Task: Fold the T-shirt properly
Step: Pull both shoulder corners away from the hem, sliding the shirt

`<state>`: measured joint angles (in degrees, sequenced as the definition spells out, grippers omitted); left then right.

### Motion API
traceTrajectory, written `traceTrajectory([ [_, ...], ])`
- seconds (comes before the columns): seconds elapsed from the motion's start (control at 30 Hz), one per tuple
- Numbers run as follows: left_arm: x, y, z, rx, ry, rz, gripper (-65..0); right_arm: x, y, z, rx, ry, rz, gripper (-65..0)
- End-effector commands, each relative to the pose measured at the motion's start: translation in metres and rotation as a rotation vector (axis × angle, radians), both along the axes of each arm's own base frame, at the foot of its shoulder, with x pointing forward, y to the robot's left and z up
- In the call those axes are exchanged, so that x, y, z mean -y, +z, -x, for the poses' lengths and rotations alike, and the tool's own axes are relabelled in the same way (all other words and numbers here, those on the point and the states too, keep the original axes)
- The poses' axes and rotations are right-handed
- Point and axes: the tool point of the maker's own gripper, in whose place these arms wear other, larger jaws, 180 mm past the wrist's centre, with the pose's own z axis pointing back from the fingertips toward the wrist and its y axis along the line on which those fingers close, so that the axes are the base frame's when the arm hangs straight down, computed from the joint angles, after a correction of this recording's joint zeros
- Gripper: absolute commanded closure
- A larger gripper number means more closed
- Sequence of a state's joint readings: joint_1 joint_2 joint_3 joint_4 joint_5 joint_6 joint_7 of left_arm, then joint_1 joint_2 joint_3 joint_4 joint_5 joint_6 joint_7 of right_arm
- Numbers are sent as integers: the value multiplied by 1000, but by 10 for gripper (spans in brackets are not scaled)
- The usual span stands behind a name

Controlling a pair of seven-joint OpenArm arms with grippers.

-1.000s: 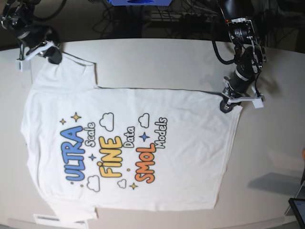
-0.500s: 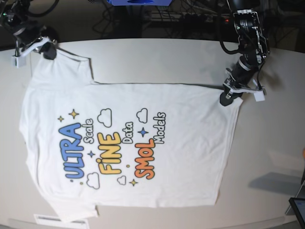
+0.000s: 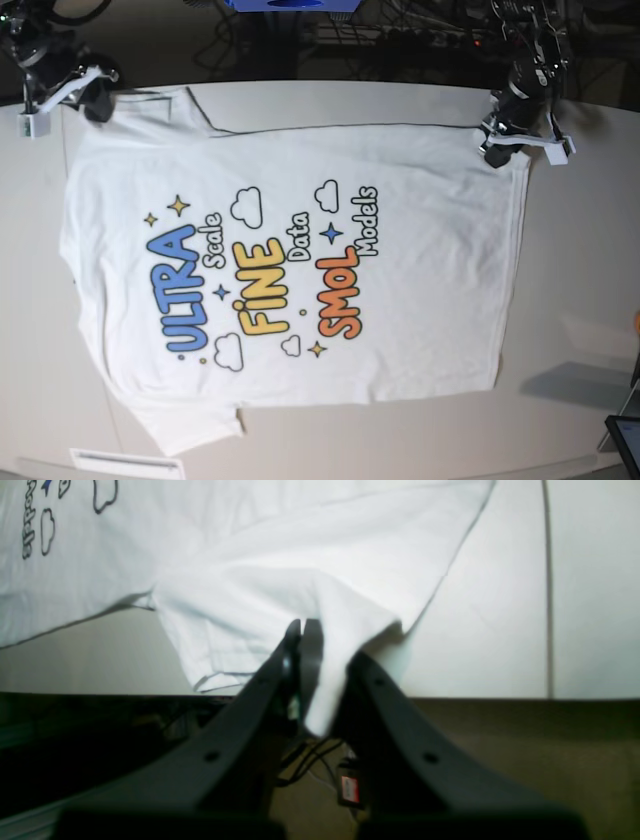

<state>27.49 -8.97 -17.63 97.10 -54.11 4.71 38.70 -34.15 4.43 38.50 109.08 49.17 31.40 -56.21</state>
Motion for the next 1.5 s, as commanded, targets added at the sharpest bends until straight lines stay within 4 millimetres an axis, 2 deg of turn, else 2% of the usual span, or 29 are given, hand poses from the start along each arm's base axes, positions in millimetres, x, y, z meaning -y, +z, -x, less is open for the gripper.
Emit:
traceTrajectory([
  [0.0, 1, -24, 34, -178, 5, 1, 0, 1, 21, -12, 79, 12, 16, -6],
  [0.07, 3, -16, 23, -146, -9, -8, 0, 9, 29, -12, 89, -12, 43, -6],
  [0.17, 6, -3, 14, -106, -24, -18, 0, 23, 26, -6, 49, -74, 53, -6],
  [0.3, 10, 10, 13, -80, -42, -33, 0, 32, 26, 5, 29, -99, 70, -6],
  [0.5, 12, 12, 28, -104, -53, -40, 0, 34, 23, 14, 1, -104, 74, -6],
  [0.63, 21, 23, 31, -130, -97, -13, 0, 36, 18, 19, -51, -137, 61, -6],
  [0.77, 13, 43, 29, -96, -78, -33, 0, 37, 18, 19, -57, -136, 64, -6],
  [0.93, 1, 49, 31, -88, -45, -54, 0, 37, 18, 19, -60, -132, 68, -6],
  [1.1, 5, 53, 27, -72, -57, -49, 0, 42, 21, 15, -51, -115, 88, -6],
  [1.27, 18, 62, 15, 1, -53, 70, 0, 46, 27, 6, -30, -97, 107, -6],
  [1.47, 22, 76, -2, 62, -73, 114, 0, 45, 32, -5, -7, -87, 107, -6],
])
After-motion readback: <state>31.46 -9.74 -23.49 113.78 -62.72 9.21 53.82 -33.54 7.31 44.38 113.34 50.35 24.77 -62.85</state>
